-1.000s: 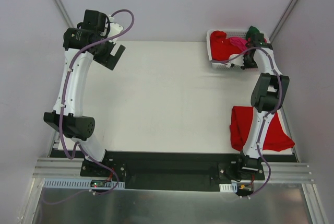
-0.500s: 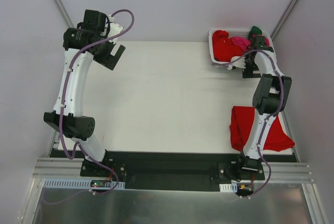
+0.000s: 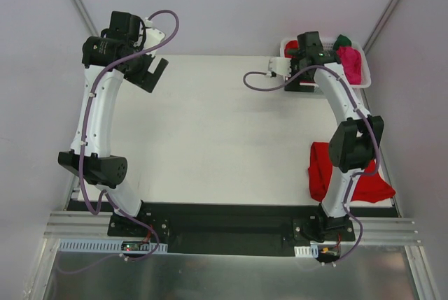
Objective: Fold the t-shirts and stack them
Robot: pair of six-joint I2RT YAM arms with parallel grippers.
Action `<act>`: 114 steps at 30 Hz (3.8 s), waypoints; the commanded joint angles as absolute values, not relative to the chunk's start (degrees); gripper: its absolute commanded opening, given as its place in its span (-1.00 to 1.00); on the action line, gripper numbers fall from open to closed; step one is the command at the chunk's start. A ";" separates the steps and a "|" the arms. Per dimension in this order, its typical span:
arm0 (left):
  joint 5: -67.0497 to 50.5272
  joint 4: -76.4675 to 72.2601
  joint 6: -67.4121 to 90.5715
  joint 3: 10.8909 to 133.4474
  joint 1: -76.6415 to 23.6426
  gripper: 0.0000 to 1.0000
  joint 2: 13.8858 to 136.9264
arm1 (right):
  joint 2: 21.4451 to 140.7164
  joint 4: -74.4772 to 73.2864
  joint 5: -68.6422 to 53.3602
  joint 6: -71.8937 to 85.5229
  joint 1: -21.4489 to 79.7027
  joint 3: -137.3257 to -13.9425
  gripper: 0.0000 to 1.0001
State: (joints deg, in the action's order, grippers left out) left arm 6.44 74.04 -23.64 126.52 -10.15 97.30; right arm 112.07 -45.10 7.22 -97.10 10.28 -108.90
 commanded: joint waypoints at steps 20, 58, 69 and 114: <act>6.59 75.41 -24.70 123.66 -10.46 0.98 92.55 | 122.69 -51.07 5.62 -91.84 13.89 -112.93 0.33; 6.68 75.85 -24.87 124.10 -10.46 0.98 93.43 | 128.83 -42.98 14.15 -102.13 9.49 -122.07 0.15; 7.38 75.94 -25.05 122.34 -10.46 0.99 92.20 | 133.94 -39.47 16.52 -103.80 7.82 -122.87 0.18; 5.98 76.02 -25.05 121.11 -9.32 0.99 90.00 | 130.69 -47.99 8.88 -94.13 21.45 -125.76 0.24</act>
State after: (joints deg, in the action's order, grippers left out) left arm 6.00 74.94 -24.73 121.30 -10.02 92.84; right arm 128.62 -49.87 7.70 -92.66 21.78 -119.66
